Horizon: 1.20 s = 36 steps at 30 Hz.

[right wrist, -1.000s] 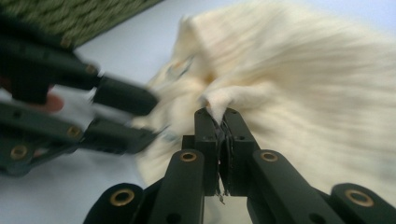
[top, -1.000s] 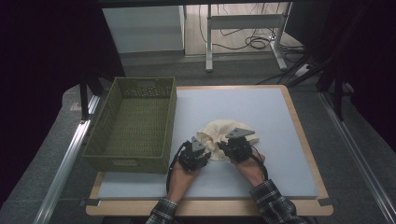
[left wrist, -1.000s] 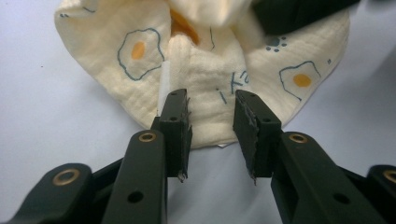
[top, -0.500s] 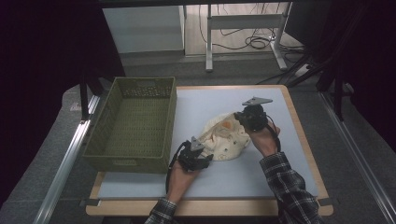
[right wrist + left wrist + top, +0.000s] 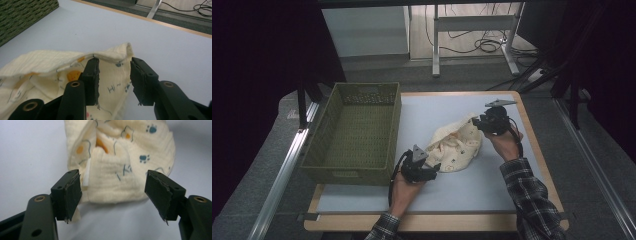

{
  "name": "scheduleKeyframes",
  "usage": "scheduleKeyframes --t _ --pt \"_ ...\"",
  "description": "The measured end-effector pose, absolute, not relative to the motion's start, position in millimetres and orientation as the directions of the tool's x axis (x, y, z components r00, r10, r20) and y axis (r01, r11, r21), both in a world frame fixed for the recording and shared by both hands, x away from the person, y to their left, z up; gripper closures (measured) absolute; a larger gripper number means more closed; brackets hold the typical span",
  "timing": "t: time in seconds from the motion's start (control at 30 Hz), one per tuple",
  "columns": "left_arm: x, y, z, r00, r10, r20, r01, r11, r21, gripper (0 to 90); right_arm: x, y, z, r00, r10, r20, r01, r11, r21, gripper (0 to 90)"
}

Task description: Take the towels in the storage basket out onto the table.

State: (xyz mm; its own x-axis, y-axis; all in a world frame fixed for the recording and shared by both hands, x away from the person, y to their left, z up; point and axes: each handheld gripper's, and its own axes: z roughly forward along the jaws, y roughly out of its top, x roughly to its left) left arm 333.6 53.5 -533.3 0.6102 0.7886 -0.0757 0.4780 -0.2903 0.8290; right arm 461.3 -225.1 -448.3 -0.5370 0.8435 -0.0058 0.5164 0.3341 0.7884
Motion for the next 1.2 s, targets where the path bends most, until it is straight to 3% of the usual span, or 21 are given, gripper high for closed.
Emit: scheduleKeyframes --t 0.23,0.4,0.5,0.57,0.7,0.77,1.2 --pt "335 55 -523 0.567 0.822 -0.049 0.452 -0.261 0.853 28.3 438 -249 -458 -0.544 0.839 0.021 0.536 0.328 0.778 50.2" --pt "347 58 -533 0.523 0.851 -0.051 0.509 -0.264 0.819 29.3 427 -257 -487 -0.54 0.839 0.061 0.581 0.319 0.749 47.5" --pt "355 54 -539 0.513 0.857 -0.053 0.547 -0.279 0.789 34.9 428 -256 -506 -0.537 0.84 0.086 0.606 0.313 0.731 47.5" --pt "358 53 -540 0.512 0.857 -0.05 0.561 -0.29 0.775 44.1 429 -254 -514 -0.535 0.839 0.099 0.615 0.306 0.727 55.6" --pt "362 50 -539 0.557 0.828 -0.062 0.561 -0.32 0.764 71.8 430 -249 -520 -0.547 0.83 0.106 0.615 0.312 0.724 86.1" --pt "359 51 -537 0.563 0.824 -0.054 0.55 -0.326 0.769 80.7 426 -247 -517 -0.557 0.827 0.072 0.598 0.34 0.725 87.8" --pt "316 63 -502 0.641 0.757 -0.127 0.527 -0.313 0.79 83.0 352 -285 -476 -0.586 0.809 0.044 0.563 0.366 0.741 88.0"
